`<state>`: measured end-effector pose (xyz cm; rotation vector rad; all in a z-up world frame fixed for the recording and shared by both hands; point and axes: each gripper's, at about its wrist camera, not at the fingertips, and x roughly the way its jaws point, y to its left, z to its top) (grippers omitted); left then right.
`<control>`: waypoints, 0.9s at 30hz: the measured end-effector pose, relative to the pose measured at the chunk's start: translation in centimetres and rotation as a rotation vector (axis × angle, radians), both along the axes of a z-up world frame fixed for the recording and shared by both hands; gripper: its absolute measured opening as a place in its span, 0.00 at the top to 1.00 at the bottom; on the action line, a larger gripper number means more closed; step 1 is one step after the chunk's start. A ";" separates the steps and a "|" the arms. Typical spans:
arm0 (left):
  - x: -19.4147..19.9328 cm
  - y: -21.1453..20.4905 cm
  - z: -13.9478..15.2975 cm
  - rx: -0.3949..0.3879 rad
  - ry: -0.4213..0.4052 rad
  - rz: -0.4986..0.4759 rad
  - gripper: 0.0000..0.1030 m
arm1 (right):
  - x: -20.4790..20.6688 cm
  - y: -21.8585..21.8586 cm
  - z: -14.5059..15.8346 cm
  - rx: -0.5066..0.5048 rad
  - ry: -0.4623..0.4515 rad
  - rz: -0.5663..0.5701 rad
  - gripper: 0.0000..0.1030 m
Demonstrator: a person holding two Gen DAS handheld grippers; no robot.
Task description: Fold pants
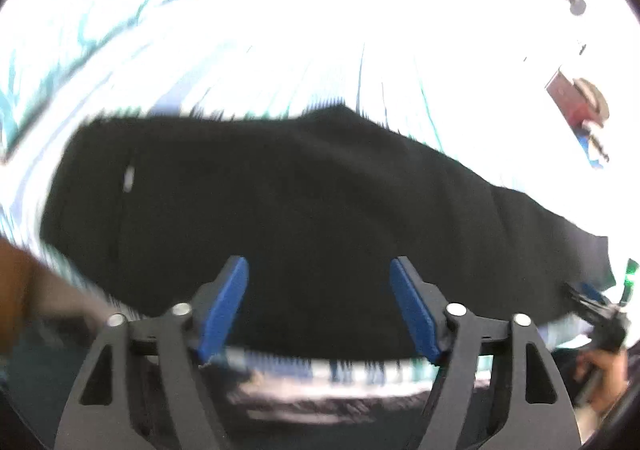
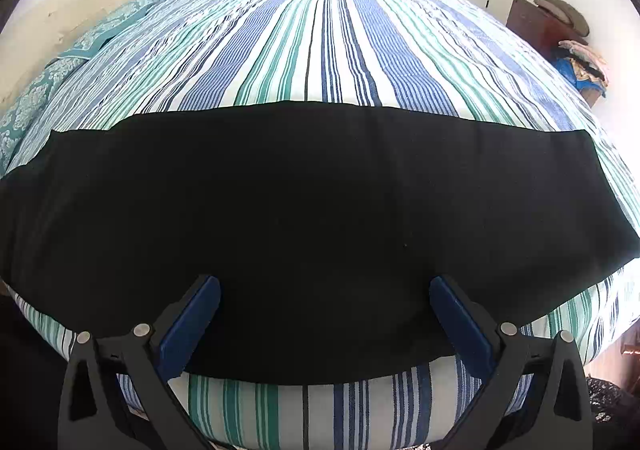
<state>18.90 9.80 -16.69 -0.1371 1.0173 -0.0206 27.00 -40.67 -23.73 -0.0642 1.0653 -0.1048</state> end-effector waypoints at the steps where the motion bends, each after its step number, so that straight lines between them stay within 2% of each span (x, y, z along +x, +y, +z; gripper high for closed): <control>1: 0.6 -0.7 -1.1 0.059 -0.004 -0.018 0.25 | 0.0 0.0 -0.1 0.001 -0.007 -0.003 0.00; 3: 1.5 -1.5 -3.3 0.155 0.051 -0.039 0.26 | -0.7 -0.2 -0.1 0.004 -0.016 -0.006 0.00; 5: 1.3 -2.5 -6.7 0.239 0.195 -0.077 0.27 | -0.7 -0.1 0.1 0.001 -0.019 -0.004 0.00; 6: 0.1 -2.8 -7.5 0.267 0.203 -0.093 0.27 | -0.5 0.0 0.0 0.000 -0.019 -0.001 0.00; 7: -0.4 -2.0 -7.1 0.290 0.218 -0.099 0.27 | -0.6 0.1 0.1 0.001 -0.019 0.001 0.00; 9: -1.7 -2.3 -7.1 0.306 0.273 -0.125 0.28 | -0.5 0.1 0.3 0.002 -0.019 0.003 0.00; 10: -2.4 -2.2 -6.9 0.282 0.313 -0.141 0.32 | -0.5 0.1 0.2 0.001 -0.019 0.004 0.00; 11: -2.9 -1.8 -6.7 0.246 0.337 -0.146 0.41 | -0.5 0.0 0.2 0.001 -0.020 0.003 0.00; 12: -3.2 -1.6 -6.4 0.208 0.346 -0.143 0.45 | -0.5 0.0 0.2 0.001 -0.021 0.001 0.00; 14: -3.0 -1.4 -4.6 0.167 0.282 -0.116 0.45 | -0.5 0.0 0.2 -0.001 -0.024 -0.003 0.00; 15: -2.2 -1.4 -3.3 0.158 0.225 -0.105 0.41 | -0.5 0.0 0.2 -0.002 -0.026 -0.003 0.00; 16: -1.2 -1.7 -2.5 0.157 0.175 -0.104 0.30 | -0.5 0.0 0.2 -0.003 -0.028 -0.004 0.00; 19: 4.2 -2.3 -0.5 0.232 0.054 -0.113 0.27 | -0.5 0.0 0.2 -0.004 -0.033 -0.005 0.00; 21: 7.7 -2.1 -0.5 0.290 0.012 -0.105 0.27 | -0.6 0.0 0.2 -0.004 -0.035 -0.005 0.00; 23: 10.9 -0.9 -1.9 0.313 0.041 -0.075 0.27 | -0.6 0.1 0.2 -0.005 -0.038 -0.005 0.00; 24: 11.7 0.0 -3.4 0.307 0.106 -0.055 0.27 | -0.7 0.1 0.2 -0.005 -0.040 -0.005 0.00; 25: 11.9 1.4 -5.9 0.276 0.232 -0.027 0.27 | -0.7 0.1 0.2 -0.006 -0.039 -0.005 0.00; 26: 11.0 2.3 -7.5 0.240 0.287 -0.015 0.26 | -0.6 0.1 0.2 -0.005 -0.037 -0.006 0.00; 27: 9.8 3.0 -7.6 0.215 0.249 -0.018 0.26 | -0.6 0.1 0.2 -0.005 -0.035 -0.007 0.00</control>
